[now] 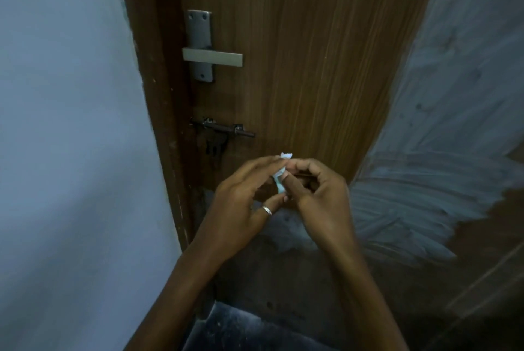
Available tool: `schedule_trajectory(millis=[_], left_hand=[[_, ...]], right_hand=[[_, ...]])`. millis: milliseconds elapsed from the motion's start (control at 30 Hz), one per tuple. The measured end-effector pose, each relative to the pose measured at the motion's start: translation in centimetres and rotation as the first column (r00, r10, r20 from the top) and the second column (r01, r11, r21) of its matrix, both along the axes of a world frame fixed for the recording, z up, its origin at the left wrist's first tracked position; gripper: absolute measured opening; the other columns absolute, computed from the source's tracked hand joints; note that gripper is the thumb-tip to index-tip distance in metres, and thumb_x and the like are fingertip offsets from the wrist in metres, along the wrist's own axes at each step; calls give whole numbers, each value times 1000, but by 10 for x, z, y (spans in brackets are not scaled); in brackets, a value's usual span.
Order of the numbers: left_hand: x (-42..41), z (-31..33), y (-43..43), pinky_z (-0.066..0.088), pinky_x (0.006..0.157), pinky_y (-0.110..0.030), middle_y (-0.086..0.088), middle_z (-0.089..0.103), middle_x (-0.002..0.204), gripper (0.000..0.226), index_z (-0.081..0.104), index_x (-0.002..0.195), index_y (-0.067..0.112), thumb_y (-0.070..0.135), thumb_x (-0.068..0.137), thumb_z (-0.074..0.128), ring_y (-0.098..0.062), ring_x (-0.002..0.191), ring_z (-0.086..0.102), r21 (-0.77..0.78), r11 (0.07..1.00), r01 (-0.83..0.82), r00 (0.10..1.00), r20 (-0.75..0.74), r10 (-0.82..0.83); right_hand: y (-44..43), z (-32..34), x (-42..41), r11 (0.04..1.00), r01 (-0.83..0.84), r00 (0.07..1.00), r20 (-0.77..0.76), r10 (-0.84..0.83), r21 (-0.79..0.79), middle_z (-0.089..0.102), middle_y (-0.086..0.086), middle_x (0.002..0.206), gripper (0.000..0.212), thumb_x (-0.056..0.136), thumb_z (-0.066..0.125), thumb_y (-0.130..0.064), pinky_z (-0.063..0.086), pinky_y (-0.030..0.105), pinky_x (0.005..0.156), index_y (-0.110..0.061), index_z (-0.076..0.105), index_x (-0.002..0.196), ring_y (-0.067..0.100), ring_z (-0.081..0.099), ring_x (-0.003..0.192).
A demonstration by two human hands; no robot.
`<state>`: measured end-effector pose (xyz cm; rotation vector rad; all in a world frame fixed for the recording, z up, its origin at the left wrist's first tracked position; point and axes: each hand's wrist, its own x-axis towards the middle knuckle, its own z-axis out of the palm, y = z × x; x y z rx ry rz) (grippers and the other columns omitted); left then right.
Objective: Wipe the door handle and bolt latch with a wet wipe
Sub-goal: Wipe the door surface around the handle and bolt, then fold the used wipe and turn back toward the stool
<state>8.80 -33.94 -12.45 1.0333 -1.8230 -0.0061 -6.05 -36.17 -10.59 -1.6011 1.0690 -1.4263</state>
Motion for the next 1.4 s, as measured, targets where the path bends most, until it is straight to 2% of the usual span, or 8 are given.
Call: schedule_trajectory(millis=[167,300,467,567,700,933,1200,1400], left_hand=[[32,-8,22,48,104,-26,-1,63,133,46,62,131,11,13,87,74,-5,125,56,-28,1000,-4,998,-67,2],[56,-9,41,45,101,-15,1,66,126,40,65,126,13,11,87,73,1,120,56,-62,998,19,990,-140,-27],[69,-9,56,51,95,-18,1,70,119,35,70,120,11,9,85,75,-2,112,62,-76,992,100,975,-193,-113],[70,-4,63,51,92,-16,9,68,120,40,68,121,18,9,83,77,1,111,62,-33,979,204,951,-229,-206],[59,-3,75,49,92,-13,9,67,124,43,67,124,17,11,83,77,3,113,62,42,950,311,921,-259,-290],[1,-27,89,48,91,-11,11,69,121,41,70,121,16,7,82,77,6,108,64,206,888,412,863,-401,-307],[-62,-54,77,49,92,-13,9,70,119,37,72,118,11,4,82,77,5,107,65,249,925,287,929,-308,-205],[-85,-20,69,44,97,-10,9,67,122,39,69,122,12,12,83,76,8,112,61,364,902,233,965,-201,-168]], right_hand=[[27,-2,28,1000,-13,997,-81,12,-17,75,-4,96,14,89,72,-8,61,40,81,-20,75,97,10,72,89],[52,1,52,999,14,992,-125,-18,-31,74,-5,100,14,90,72,-12,60,43,86,-24,74,96,11,72,93],[81,4,59,996,-14,998,-56,19,92,75,-3,101,18,88,74,-18,60,34,82,-19,70,106,13,73,93],[98,6,56,989,-46,999,29,43,142,76,1,104,19,91,71,-13,61,32,83,-16,69,110,16,73,98],[114,2,39,992,59,998,4,-60,111,76,2,104,14,91,71,-11,59,31,88,-13,73,104,15,73,98],[140,-30,-9,971,135,984,87,-155,197,77,2,105,19,90,73,-8,56,33,93,-14,74,108,17,73,102],[109,-64,-76,949,108,981,123,-150,297,78,6,101,17,87,75,-4,56,46,97,-11,75,102,22,74,99],[99,-40,-104,930,103,990,55,-130,353,76,3,106,26,89,74,-10,55,49,97,-15,72,114,19,73,102]])
